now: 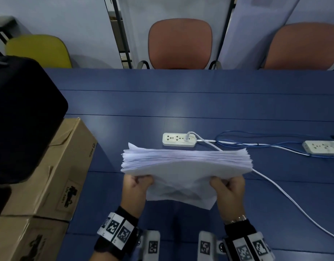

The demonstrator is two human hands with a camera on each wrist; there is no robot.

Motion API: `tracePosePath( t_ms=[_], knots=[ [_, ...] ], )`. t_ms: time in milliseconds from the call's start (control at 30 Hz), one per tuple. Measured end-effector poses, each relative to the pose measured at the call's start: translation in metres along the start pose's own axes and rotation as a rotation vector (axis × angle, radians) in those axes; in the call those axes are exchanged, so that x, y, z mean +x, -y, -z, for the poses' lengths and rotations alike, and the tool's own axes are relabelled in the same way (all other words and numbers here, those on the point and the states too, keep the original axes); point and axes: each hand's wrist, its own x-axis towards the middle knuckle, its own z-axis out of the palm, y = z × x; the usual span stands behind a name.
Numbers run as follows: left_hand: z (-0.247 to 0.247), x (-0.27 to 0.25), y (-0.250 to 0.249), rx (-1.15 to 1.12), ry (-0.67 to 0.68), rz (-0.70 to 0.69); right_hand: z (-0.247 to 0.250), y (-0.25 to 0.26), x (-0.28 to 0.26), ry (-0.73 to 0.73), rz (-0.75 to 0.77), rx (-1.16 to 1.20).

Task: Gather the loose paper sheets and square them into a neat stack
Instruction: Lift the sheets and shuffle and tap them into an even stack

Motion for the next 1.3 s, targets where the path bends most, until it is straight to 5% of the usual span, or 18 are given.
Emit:
tracePosePath(
  t_ms=[167,400,600,667,767,833,933,1033,1100,1200,1300],
  knots=[
    [-0.002,-0.004,0.006,-0.043,-0.057,-0.02,0.0,-0.003,0.001,0.015,0.012,0.013],
    [0.007,-0.001,0.041,0.037,-0.024,0.175,0.001,-0.024,0.001,0.005,-0.156,-0.028],
    [0.006,0.006,0.006,0.174,0.068,0.042,-0.003,-0.01,0.007,0.014,-0.179,-0.082],
    [0.01,0.015,-0.022,0.269,0.093,-0.051,-0.001,0.01,0.009,-0.053,-0.109,-0.114],
    [0.022,0.032,-0.061,0.62,0.188,-0.245,0.005,0.054,0.018,-0.296,0.222,-0.465],
    [0.024,0.04,-0.077,0.893,0.286,-0.368,0.004,0.088,0.03,-0.129,0.278,-0.626],
    [0.02,0.047,-0.092,1.063,0.394,-0.398,0.001,0.104,0.051,0.404,0.148,-0.648],
    [0.021,0.05,-0.092,1.075,0.421,-0.347,-0.001,0.087,0.058,0.542,0.118,-0.606],
    [0.025,0.05,-0.084,1.054,0.356,-0.327,-0.001,0.073,0.054,0.49,0.086,-0.508],
    [0.049,0.045,-0.056,1.104,-0.019,-0.189,0.012,0.049,0.047,0.296,-0.14,-0.274],
    [0.075,0.035,-0.035,0.597,-0.187,0.198,0.028,0.031,0.041,0.211,-0.374,-0.048]
  ],
)
